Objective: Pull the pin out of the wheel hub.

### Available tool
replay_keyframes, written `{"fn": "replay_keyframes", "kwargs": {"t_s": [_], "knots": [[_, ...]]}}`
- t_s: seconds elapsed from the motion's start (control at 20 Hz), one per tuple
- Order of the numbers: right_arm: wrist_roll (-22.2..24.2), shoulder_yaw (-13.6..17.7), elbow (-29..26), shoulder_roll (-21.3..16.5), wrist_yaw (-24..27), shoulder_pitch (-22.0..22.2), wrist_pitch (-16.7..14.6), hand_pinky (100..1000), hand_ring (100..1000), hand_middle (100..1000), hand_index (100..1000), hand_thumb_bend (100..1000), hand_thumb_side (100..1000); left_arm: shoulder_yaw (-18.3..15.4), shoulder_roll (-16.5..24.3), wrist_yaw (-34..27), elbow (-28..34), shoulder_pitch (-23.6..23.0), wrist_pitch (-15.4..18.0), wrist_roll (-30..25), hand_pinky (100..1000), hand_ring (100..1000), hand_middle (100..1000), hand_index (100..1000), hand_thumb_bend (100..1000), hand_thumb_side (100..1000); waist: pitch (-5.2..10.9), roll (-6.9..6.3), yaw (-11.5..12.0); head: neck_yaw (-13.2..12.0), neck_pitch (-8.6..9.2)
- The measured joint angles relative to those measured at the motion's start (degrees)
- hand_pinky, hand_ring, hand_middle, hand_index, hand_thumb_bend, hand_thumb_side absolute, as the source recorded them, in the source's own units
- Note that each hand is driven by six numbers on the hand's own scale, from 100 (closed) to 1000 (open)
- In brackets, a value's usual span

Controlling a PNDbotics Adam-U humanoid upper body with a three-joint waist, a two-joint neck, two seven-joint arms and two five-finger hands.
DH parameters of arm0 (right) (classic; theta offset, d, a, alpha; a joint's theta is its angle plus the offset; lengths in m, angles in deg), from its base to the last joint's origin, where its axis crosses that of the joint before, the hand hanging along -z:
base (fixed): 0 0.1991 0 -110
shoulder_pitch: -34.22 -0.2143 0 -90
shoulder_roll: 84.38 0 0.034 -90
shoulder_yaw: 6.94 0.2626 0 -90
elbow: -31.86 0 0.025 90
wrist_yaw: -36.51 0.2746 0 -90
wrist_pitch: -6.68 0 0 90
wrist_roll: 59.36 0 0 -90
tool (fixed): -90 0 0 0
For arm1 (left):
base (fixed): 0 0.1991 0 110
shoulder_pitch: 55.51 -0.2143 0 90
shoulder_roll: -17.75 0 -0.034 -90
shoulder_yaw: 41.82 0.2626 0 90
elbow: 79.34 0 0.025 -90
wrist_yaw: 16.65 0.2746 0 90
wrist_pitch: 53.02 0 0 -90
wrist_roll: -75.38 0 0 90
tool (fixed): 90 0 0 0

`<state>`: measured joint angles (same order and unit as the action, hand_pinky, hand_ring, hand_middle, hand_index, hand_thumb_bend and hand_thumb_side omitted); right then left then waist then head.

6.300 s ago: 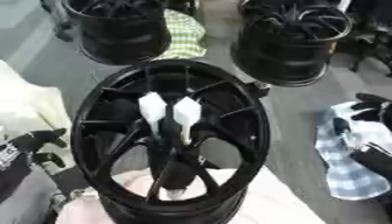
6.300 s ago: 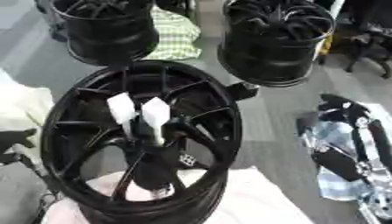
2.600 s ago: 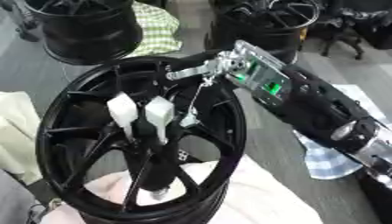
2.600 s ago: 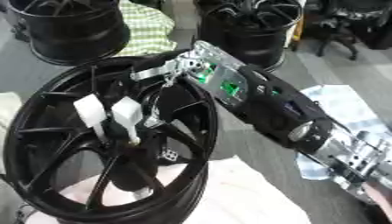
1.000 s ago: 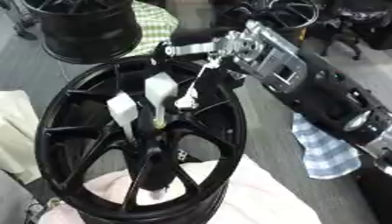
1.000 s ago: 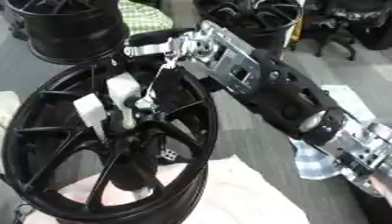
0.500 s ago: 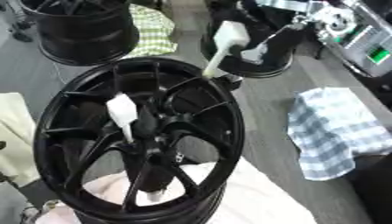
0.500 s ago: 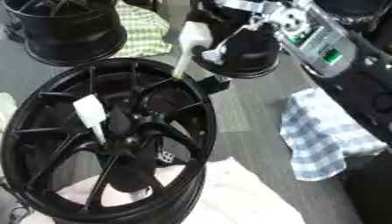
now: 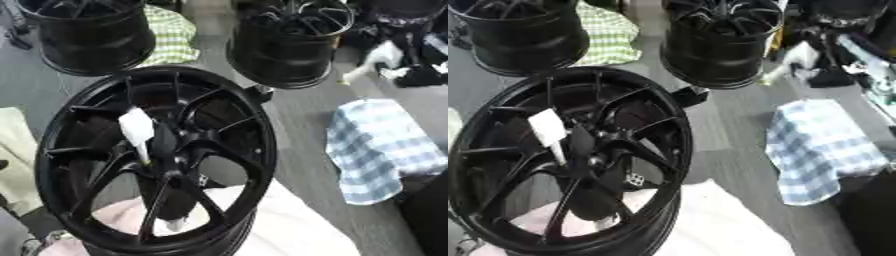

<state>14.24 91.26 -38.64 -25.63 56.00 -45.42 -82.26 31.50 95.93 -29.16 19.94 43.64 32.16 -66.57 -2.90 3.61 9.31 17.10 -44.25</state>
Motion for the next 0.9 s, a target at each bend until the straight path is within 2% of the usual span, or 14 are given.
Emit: {"fn": "replay_keyframes", "kwargs": {"t_s": [0.1,0.25,0.45,0.55,0.6,0.65,0.75,0.9], "knots": [[-2.74,0.62,5.32,3.82,3.32,3.4,-0.21,815,815,878,942,512,306,-0.16,0.01,0.09,0.0,-0.08,0.28,0.02,561,888,632,805,100,824,0.0,-0.09,-0.05,0.03,0.0],[-5.36,0.73,12.79,10.65,9.56,6.35,-1.24,830,835,898,945,518,328,-0.19,0.02,0.23,-0.01,-0.12,0.64,-0.02,560,888,632,805,100,824,-0.01,-0.39,-0.13,0.22,0.0],[-6.73,0.21,20.27,18.77,15.45,7.41,-3.11,808,796,858,925,455,302,-0.27,0.02,0.37,-0.03,-0.27,1.0,-0.03,560,883,632,805,100,824,-0.01,-0.66,-0.42,0.5,0.0],[-7.07,0.09,22.1,21.77,16.27,7.33,-4.44,778,756,790,894,400,272,-0.36,0.02,0.41,-0.05,-0.5,1.11,-0.06,559,878,633,804,100,823,-0.01,-0.66,-0.49,0.6,0.0],[-7.45,0.09,22.29,23.03,15.96,7.27,-5.28,766,737,768,883,616,262,-0.41,0.02,0.41,-0.06,-0.56,1.16,-0.04,559,878,633,804,100,823,0.0,-0.69,-0.54,0.63,0.0],[-8.04,0.19,22.04,24.3,14.92,7.12,-6.23,759,726,757,878,370,255,-0.49,0.02,0.41,-0.06,-0.57,1.19,-0.03,559,876,633,804,100,822,0.0,-0.73,-0.61,0.63,0.0],[-9.9,0.85,19.3,26.58,10.77,6.69,-7.93,739,695,726,867,350,244,-0.52,0.02,0.41,-0.06,-0.6,1.23,-0.01,558,871,633,804,100,821,0.02,-0.84,-0.77,0.58,0.0],[-14.27,2.32,10.0,30.06,0.77,5.77,-8.75,725,676,711,861,325,249,-0.6,0.02,0.41,-0.06,-0.87,1.28,0.02,558,867,633,803,100,821,0.08,-0.96,-1.0,0.26,0.0]]}}
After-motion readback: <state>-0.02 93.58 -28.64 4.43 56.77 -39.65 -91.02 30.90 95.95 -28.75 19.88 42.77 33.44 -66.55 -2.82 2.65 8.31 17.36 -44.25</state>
